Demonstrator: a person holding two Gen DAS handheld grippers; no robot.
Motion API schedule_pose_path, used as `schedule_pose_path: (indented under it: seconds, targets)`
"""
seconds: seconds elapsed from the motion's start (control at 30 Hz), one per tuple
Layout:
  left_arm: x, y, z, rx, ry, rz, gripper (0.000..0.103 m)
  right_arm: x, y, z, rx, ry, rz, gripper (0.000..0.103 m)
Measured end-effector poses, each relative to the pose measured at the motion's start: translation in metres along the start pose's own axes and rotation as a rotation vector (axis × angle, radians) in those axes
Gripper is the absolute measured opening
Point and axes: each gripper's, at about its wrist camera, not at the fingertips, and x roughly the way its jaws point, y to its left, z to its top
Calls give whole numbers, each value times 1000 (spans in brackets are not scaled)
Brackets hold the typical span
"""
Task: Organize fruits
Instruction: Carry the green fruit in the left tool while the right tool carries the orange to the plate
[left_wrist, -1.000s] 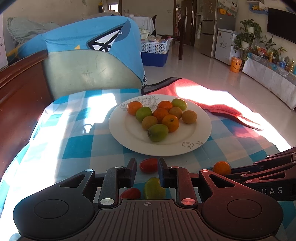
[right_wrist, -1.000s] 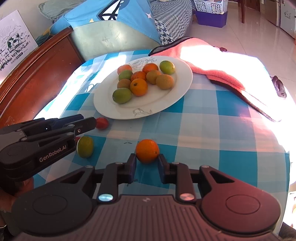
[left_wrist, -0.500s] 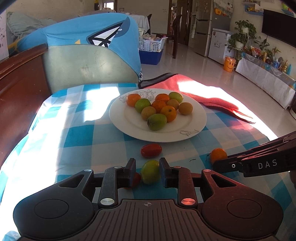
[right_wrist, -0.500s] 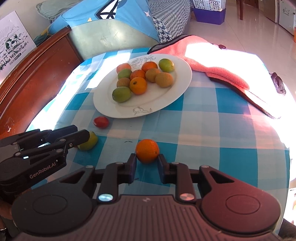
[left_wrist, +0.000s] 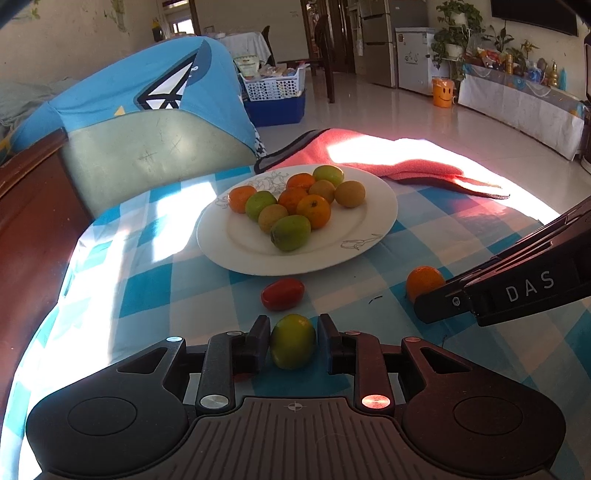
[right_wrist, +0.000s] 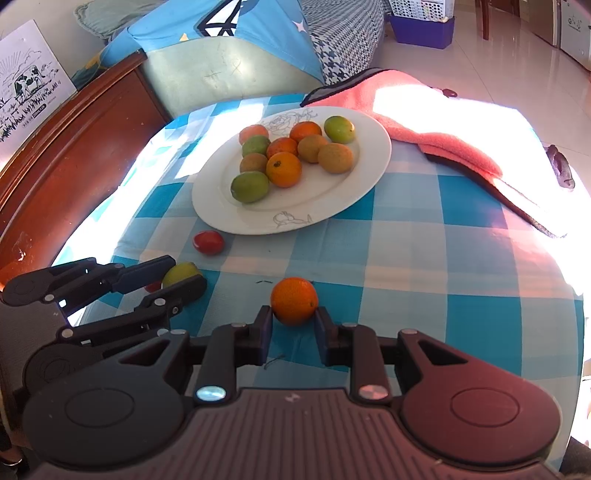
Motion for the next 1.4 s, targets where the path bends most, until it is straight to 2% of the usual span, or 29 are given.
schedule_pose_path:
  seconds: [0.2,0.33,0.5,0.73,0.87,1.03,1.4]
  targets:
    - [-9,6,10,-67,-42,6,24,-6,-1,5,5,-22,18,24]
    - [-17,15,23,-149,-74,-17,24,-12,0,14,-3,-51,43,15]
    - [-11,21,27,-182,-52,7,24,-5,-8,16,50,-21,46,15]
    - [-8,23,23,-194,-40,13,24,-3,-16,16,109,-40,62,20]
    - [-10,22,25,-200,-47,14,24,2,-11,19,75,-58,56,30]
    - [-7,26,27,-232,-36,25,24,16,-8,20,44,-41,9,30]
    - [-5,26,31,-253,-31,34,24,21,-5,23,20,-80,-4,29]
